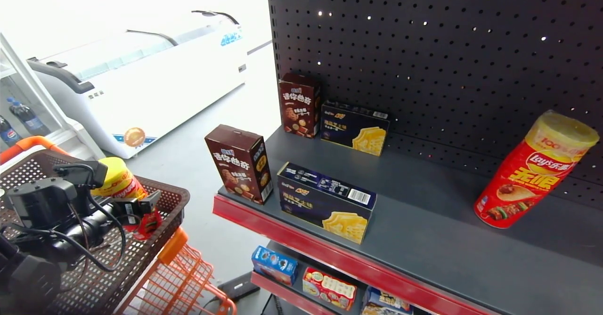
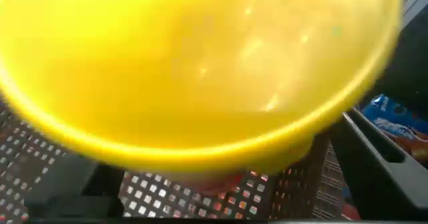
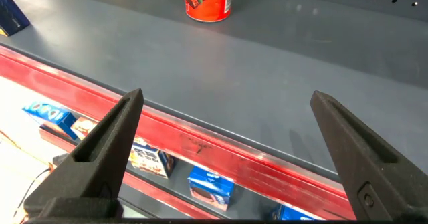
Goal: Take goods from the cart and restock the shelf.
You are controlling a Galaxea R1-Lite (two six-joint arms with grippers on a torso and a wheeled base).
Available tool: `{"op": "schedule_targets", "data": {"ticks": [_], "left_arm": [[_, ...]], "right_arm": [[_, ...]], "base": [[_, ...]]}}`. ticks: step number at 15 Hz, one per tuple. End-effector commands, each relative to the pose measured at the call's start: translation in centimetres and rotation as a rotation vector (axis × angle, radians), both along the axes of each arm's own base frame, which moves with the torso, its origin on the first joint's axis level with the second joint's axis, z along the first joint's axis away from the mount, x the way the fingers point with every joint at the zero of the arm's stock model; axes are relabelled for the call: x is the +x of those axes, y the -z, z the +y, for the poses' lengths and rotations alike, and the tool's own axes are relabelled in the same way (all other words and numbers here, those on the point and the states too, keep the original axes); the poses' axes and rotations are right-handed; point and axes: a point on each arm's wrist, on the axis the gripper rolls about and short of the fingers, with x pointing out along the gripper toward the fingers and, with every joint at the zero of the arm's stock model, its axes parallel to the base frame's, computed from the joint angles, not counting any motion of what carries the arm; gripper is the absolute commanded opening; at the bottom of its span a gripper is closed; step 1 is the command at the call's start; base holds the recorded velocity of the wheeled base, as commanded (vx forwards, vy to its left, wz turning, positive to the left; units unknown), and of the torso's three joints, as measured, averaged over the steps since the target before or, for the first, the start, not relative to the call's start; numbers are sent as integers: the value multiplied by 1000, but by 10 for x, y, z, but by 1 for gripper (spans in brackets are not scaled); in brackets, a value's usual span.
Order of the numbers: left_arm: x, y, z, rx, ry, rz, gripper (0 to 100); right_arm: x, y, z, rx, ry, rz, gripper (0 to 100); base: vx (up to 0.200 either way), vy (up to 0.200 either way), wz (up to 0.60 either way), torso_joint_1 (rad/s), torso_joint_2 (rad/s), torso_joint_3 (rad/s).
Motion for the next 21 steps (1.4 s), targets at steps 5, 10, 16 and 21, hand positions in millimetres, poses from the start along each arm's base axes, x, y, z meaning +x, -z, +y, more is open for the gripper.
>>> {"op": "schedule_targets", "data": {"ticks": [5,10,16,21], "left_arm": [[21,8,10,-4,45,-10,100],[34,1,12,9,45,-73,0],[31,-27,11,31,50,-162,0],[2,-90,-13,60,102,-282,0]], "right_arm": [[0,0,0,0,0,1,100],[0,0,0,0,0,1,100],[0,0,0,0,0,1,100],[0,0,0,0,0,2,100]], "base": [[0,0,0,0,0,0],[0,0,0,0,0,0],[0,0,0,0,0,0],[0,0,0,0,0,0]]}}
